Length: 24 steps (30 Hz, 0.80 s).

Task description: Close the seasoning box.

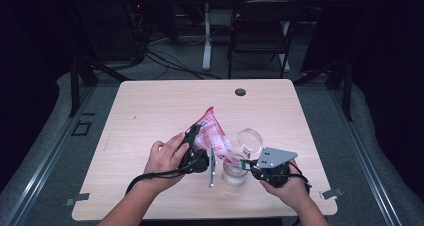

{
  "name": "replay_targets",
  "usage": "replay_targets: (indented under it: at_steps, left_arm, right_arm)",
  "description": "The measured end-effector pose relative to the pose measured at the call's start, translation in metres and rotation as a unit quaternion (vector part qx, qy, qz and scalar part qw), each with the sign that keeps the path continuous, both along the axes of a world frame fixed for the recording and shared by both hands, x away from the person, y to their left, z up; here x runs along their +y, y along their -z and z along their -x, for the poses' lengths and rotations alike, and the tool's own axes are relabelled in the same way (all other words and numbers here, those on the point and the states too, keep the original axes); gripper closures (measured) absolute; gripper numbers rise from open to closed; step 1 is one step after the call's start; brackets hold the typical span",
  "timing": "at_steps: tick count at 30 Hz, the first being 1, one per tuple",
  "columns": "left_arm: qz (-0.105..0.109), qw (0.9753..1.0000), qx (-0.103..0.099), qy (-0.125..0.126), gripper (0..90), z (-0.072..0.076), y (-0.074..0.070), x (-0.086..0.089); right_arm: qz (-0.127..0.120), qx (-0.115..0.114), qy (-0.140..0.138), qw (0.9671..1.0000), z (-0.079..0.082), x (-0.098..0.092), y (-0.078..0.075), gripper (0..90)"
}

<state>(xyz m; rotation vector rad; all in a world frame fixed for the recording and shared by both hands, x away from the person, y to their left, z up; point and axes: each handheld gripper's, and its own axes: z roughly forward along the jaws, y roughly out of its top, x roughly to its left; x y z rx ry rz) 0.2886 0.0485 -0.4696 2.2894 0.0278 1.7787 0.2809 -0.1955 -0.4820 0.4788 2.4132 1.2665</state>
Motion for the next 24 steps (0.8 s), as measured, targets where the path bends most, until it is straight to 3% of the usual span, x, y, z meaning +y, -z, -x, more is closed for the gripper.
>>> replay_targets:
  at_steps: [24]
  left_arm:
    - [-0.003,1.0,-0.002,0.002,64.6,-0.0003,-0.0018,-0.0012]
  right_arm:
    - [0.0,0.0,0.0,1.0,-0.0004,-0.0005,0.0001,90.0]
